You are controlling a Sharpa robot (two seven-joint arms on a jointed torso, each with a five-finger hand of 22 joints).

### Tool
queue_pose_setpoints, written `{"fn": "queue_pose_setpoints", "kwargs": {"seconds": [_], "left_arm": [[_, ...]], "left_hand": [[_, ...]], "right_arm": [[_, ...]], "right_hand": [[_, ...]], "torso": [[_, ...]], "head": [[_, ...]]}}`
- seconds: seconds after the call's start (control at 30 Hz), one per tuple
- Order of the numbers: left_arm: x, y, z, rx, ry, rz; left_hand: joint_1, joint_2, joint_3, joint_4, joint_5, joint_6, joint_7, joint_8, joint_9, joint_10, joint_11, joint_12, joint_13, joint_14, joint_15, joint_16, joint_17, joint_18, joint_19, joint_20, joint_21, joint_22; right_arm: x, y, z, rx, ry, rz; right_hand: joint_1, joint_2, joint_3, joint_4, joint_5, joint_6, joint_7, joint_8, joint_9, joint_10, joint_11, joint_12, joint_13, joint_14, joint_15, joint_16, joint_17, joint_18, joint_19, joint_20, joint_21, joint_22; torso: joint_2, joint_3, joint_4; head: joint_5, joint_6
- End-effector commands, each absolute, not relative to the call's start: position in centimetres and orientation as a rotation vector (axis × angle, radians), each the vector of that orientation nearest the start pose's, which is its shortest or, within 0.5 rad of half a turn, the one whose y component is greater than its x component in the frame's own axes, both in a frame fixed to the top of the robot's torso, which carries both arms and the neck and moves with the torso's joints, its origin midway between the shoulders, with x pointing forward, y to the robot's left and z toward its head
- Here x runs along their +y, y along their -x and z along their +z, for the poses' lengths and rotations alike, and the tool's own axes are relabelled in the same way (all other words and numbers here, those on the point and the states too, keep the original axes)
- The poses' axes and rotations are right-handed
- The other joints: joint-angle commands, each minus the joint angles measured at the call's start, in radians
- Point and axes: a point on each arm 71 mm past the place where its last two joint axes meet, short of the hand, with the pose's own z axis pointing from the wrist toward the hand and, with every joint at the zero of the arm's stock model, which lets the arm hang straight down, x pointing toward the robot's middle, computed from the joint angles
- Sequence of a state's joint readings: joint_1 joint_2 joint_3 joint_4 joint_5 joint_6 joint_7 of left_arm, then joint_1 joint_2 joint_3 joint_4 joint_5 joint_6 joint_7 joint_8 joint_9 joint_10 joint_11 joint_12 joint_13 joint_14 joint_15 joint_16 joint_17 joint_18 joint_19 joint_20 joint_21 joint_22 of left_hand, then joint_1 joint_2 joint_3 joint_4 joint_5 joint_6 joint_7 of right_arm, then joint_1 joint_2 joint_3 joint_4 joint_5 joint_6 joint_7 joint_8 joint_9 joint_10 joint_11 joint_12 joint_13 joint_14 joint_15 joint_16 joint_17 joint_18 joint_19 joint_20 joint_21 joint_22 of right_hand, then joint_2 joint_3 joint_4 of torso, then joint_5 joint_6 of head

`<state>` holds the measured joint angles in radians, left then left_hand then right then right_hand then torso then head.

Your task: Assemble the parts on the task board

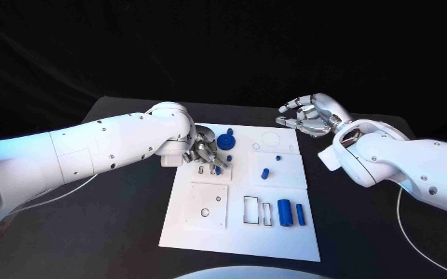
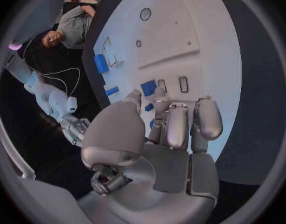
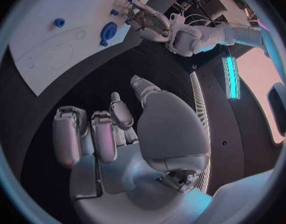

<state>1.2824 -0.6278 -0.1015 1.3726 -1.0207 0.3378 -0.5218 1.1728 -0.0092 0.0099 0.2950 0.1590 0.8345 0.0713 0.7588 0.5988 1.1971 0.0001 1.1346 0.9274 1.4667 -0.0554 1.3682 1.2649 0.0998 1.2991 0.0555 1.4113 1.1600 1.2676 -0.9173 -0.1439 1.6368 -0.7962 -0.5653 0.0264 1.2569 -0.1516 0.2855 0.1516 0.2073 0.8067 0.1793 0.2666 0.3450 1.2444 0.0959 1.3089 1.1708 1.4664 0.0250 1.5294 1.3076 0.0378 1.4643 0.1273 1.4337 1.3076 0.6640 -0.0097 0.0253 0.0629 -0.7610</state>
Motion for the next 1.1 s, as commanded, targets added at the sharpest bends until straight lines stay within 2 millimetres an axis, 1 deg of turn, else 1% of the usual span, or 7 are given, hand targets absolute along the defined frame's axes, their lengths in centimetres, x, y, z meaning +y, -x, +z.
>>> {"fn": "queue_pose_setpoints", "kwargs": {"seconds": [0.03, 0.23, 0.43, 0.6, 0.67, 0.8, 1.1], "left_arm": [[14.60, -49.38, -22.46, 2.520, -0.033, -0.442], [14.43, -49.32, -22.52, 2.527, -0.021, -0.458], [14.34, -49.27, -22.55, 2.536, 0.004, -0.482], [14.25, -49.27, -22.48, 2.528, 0.045, -0.515], [14.21, -49.25, -22.45, 2.525, 0.070, -0.534], [14.21, -49.15, -22.40, 2.525, 0.114, -0.567], [14.90, -48.76, -22.08, 2.494, 0.198, -0.607]], "left_hand": [[0.013, 0.000, 0.008, -0.002, 0.005, -0.009, 0.001, 0.004, 0.002, -0.006, 0.002, 0.000, 0.001, 0.019, -0.001, -0.005, 0.000, -0.015, 0.000, 0.003, 0.004, 0.001], [0.055, 0.011, 0.034, -0.002, 0.006, -0.010, -0.002, 0.002, 0.006, -0.007, 0.000, 0.002, 0.002, 0.019, -0.003, -0.006, 0.000, -0.015, 0.001, 0.003, 0.006, 0.005], [0.148, 0.016, 0.124, -0.003, 0.008, -0.014, -0.007, -0.009, 0.008, -0.014, -0.006, -0.003, -0.004, 0.019, -0.008, -0.007, 0.000, -0.016, 0.001, 0.000, 0.008, 0.010], [0.193, -0.037, 0.325, 0.000, 0.007, -0.011, -0.007, -0.013, 0.021, -0.010, -0.008, -0.004, -0.006, 0.021, -0.008, -0.005, 0.005, -0.016, 0.001, -0.002, 0.010, 0.016], [0.199, -0.082, 0.483, 0.001, 0.007, -0.014, -0.012, 0.000, 0.042, -0.006, -0.009, -0.010, -0.015, 0.023, -0.005, -0.002, 0.009, -0.016, 0.003, -0.005, 0.012, 0.021], [0.181, -0.135, 0.664, -0.028, 0.002, -0.028, -0.007, 0.028, 0.081, 0.004, -0.006, -0.012, -0.024, 0.025, -0.008, -0.001, 0.013, -0.018, 0.005, -0.004, 0.015, 0.028], [0.162, -0.142, 0.711, -0.042, -0.002, -0.028, -0.006, 0.041, 0.099, 0.014, -0.007, -0.005, -0.019, 0.027, -0.010, 0.003, 0.019, -0.020, 0.011, -0.005, 0.019, 0.037]], "right_arm": [[-21.64, -46.71, -17.70, 1.611, -0.466, 0.953], [-21.56, -46.79, -17.76, 1.613, -0.466, 0.952], [-21.50, -46.82, -17.85, 1.617, -0.467, 0.952], [-21.51, -46.85, -17.91, 1.620, -0.468, 0.949], [-21.52, -46.86, -17.94, 1.621, -0.469, 0.948], [-21.55, -46.88, -17.99, 1.622, -0.470, 0.946], [-21.73, -46.91, -18.05, 1.622, -0.474, 0.942]], "right_hand": [[0.006, 0.002, 0.000, 0.007, 0.006, 0.005, -0.002, 0.005, 0.001, -0.006, -0.003, -0.006, 0.000, 0.072, -0.006, -0.003, 0.121, 0.005, 0.002, -0.002, -0.003, 0.152], [0.006, 0.002, 0.000, 0.007, 0.006, 0.005, -0.002, 0.005, 0.001, -0.006, -0.003, -0.006, 0.000, 0.072, -0.006, -0.003, 0.121, 0.005, 0.002, -0.002, -0.003, 0.152], [0.006, 0.002, 0.000, 0.007, 0.006, 0.005, -0.002, 0.005, 0.001, -0.006, -0.003, -0.006, 0.000, 0.072, -0.006, -0.003, 0.121, 0.005, 0.002, -0.002, -0.003, 0.152], [0.007, 0.002, 0.000, 0.007, 0.009, 0.004, -0.002, 0.005, 0.001, -0.007, -0.003, -0.007, -0.002, 0.072, -0.006, -0.004, 0.120, 0.005, 0.001, -0.002, -0.005, 0.151], [0.007, 0.002, 0.000, 0.007, 0.009, 0.004, -0.002, 0.005, 0.001, -0.007, -0.003, -0.007, -0.002, 0.072, -0.006, -0.004, 0.120, 0.005, 0.001, -0.002, -0.005, 0.151], [0.007, 0.002, 0.000, 0.007, 0.009, 0.004, -0.002, 0.005, 0.001, -0.007, -0.003, -0.007, -0.002, 0.072, -0.006, -0.004, 0.120, 0.005, 0.001, -0.002, -0.005, 0.151], [0.007, 0.002, 0.000, 0.008, 0.011, 0.004, -0.002, 0.005, 0.001, -0.009, -0.003, -0.009, -0.004, 0.071, -0.006, -0.005, 0.117, 0.006, -0.001, -0.002, -0.008, 0.149]], "torso": [[0.000, 0.0003, 0.0001], [-0.001, 0.0001, 0.0007], [-0.001, 0.0005, 0.0012], [-0.002, 0.0007, 0.0007], [-0.001, 0.0006, 0.0005], [-0.001, 0.0004, 0.0004], [-0.001, 0.0013, 0.0042]], "head": [[0.000, -0.001], [-0.001, -0.005], [-0.001, -0.006], [-0.001, -0.007], [-0.002, -0.007], [-0.003, -0.006], [-0.004, -0.005]]}}
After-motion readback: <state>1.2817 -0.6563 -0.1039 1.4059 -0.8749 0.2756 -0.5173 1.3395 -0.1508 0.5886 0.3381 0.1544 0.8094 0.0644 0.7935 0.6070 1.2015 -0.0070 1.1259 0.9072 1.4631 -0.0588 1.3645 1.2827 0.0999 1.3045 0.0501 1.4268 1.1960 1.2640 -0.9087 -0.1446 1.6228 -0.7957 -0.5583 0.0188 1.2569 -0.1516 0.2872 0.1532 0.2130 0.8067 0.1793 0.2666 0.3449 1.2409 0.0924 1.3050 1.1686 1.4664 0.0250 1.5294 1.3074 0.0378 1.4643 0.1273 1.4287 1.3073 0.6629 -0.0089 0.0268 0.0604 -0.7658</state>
